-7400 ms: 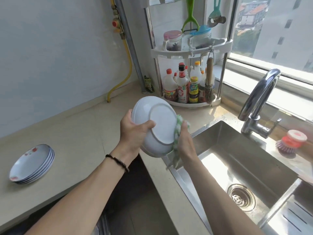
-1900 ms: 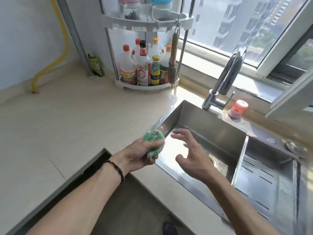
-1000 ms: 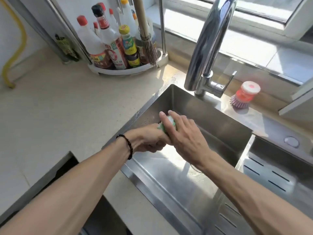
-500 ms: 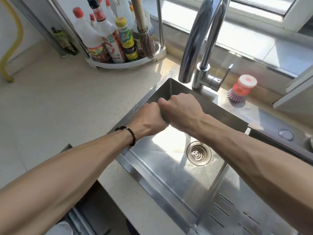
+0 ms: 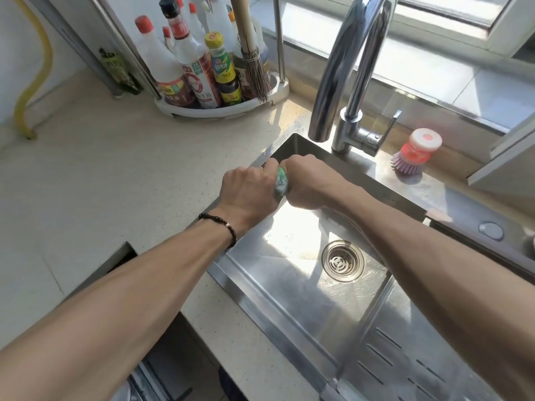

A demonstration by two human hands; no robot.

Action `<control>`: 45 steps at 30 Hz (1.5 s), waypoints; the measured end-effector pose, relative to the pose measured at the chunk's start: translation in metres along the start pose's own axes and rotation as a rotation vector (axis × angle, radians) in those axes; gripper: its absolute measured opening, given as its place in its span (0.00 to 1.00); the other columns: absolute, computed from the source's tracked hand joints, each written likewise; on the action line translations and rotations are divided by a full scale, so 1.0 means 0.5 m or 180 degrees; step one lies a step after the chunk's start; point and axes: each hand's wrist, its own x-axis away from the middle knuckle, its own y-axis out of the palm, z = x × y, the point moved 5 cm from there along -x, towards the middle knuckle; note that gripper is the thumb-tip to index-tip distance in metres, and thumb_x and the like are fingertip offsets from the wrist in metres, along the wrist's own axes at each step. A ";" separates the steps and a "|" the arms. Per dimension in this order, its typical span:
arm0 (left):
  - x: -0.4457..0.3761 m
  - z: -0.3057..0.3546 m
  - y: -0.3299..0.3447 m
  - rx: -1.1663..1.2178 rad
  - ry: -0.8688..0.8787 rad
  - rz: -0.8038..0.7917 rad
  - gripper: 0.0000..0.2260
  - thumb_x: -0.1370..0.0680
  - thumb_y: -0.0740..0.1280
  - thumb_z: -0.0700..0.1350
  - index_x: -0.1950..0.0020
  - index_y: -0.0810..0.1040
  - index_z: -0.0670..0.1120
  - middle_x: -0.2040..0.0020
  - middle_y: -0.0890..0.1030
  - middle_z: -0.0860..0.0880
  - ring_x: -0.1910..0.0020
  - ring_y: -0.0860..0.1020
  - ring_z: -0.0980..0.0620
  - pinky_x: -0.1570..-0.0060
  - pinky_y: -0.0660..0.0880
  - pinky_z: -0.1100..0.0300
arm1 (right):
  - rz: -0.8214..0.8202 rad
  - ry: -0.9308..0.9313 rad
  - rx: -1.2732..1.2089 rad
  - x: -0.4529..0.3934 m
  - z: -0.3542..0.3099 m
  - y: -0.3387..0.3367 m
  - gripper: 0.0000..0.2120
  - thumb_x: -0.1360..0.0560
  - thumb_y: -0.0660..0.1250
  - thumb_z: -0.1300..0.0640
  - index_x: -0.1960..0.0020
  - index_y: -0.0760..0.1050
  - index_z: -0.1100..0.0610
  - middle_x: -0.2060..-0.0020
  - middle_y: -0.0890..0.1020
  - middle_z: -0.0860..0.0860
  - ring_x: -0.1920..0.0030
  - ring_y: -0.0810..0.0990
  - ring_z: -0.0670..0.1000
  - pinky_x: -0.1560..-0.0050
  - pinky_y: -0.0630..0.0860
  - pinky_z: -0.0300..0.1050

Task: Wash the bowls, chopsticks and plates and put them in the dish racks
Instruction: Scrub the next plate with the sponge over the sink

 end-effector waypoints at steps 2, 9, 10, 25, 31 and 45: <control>0.002 -0.007 0.019 0.0100 -0.0540 -0.0681 0.13 0.24 0.70 0.49 0.58 0.68 0.46 0.69 0.71 0.50 0.70 0.70 0.46 0.69 0.64 0.57 | 0.0131 -0.0020 0.0015 0.007 0.004 0.007 0.06 0.29 0.65 0.64 0.53 0.71 0.57 0.62 0.78 0.55 0.61 0.79 0.59 0.67 0.71 0.49; 0.009 0.000 0.031 0.2667 -0.1547 -0.2840 0.08 0.27 0.68 0.34 0.57 0.75 0.47 0.72 0.68 0.49 0.76 0.62 0.54 0.76 0.59 0.62 | 0.1623 -0.1271 0.1465 0.070 -0.008 0.049 0.32 0.30 0.67 0.67 0.26 0.65 0.62 0.40 0.75 0.66 0.58 0.77 0.59 0.68 0.74 0.52; 0.013 0.011 0.027 0.2545 -0.1394 -0.2905 0.09 0.29 0.69 0.34 0.62 0.74 0.45 0.72 0.68 0.48 0.76 0.62 0.53 0.75 0.60 0.60 | 0.1747 -0.1390 0.1398 0.074 -0.007 0.046 0.23 0.30 0.65 0.66 0.34 0.73 0.64 0.49 0.79 0.63 0.64 0.77 0.59 0.74 0.71 0.48; -0.023 -0.002 -0.034 0.0342 -0.0885 -0.1156 0.11 0.27 0.64 0.40 0.68 0.69 0.46 0.71 0.71 0.49 0.73 0.68 0.51 0.73 0.60 0.60 | 0.0513 -0.0373 0.0981 0.026 -0.052 -0.042 0.04 0.27 0.65 0.65 0.54 0.74 0.58 0.69 0.65 0.51 0.62 0.71 0.59 0.62 0.68 0.48; -0.021 -0.006 -0.046 0.0428 -0.0985 -0.1190 0.11 0.26 0.64 0.42 0.67 0.68 0.47 0.70 0.71 0.49 0.71 0.69 0.50 0.67 0.65 0.57 | 0.0471 -0.0390 0.0869 0.020 -0.056 -0.043 0.06 0.28 0.66 0.65 0.58 0.69 0.58 0.70 0.64 0.51 0.63 0.72 0.60 0.62 0.70 0.48; 0.049 -0.049 -0.029 0.1851 -0.1182 -0.1945 0.22 0.25 0.74 0.47 0.39 0.64 0.50 0.51 0.79 0.50 0.55 0.80 0.51 0.59 0.79 0.54 | 0.0060 -0.0641 -0.0508 0.041 -0.027 0.010 0.24 0.29 0.71 0.61 0.35 0.68 0.54 0.48 0.72 0.49 0.52 0.77 0.54 0.54 0.75 0.49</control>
